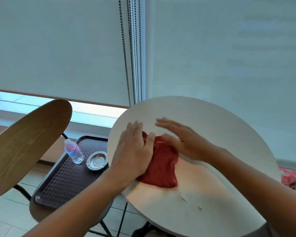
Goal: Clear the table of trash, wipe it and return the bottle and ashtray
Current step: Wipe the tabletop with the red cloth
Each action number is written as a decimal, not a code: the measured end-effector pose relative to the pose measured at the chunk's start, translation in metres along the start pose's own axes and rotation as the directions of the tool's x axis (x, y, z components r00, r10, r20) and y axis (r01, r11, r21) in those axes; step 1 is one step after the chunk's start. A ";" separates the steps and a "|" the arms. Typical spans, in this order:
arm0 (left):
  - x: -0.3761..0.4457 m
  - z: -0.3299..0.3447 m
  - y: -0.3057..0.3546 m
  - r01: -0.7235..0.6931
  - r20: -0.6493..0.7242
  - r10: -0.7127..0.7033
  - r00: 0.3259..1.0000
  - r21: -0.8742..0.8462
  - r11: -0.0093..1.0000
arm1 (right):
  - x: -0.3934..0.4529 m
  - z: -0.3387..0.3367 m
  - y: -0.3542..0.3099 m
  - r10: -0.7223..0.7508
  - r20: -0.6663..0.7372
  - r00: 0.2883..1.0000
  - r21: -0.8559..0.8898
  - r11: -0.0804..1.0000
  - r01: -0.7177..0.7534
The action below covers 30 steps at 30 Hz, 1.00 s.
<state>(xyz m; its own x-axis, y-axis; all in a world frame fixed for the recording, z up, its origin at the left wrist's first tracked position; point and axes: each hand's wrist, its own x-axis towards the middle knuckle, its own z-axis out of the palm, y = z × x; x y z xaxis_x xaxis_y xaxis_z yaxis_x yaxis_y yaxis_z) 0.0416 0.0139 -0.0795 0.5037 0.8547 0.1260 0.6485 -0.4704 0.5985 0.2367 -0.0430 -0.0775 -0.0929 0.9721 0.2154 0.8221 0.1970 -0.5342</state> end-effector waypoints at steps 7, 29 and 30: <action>-0.005 0.039 0.021 -0.045 0.191 -0.048 0.980 0.456 0.889 | 0.006 -0.006 0.053 0.496 0.002 0.868 -0.323 0.822 -0.469; 0.018 -0.025 -0.061 -0.379 0.350 0.246 0.904 0.390 0.839 | 0.006 0.002 0.060 0.493 -0.060 0.868 -0.396 0.786 -0.474; 0.009 -0.024 -0.059 -0.367 0.338 0.238 0.911 0.397 0.841 | 0.007 0.002 0.060 0.496 -0.061 0.866 -0.398 0.784 -0.477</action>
<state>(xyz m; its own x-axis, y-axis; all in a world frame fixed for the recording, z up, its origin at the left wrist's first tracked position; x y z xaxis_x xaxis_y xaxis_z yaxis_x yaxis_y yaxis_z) -0.0053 0.0549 -0.0950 0.8059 0.5920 -0.0100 0.5871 -0.7968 0.1426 0.2845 -0.0245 -0.1100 0.3616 0.9319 -0.0285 0.9122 -0.3599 -0.1961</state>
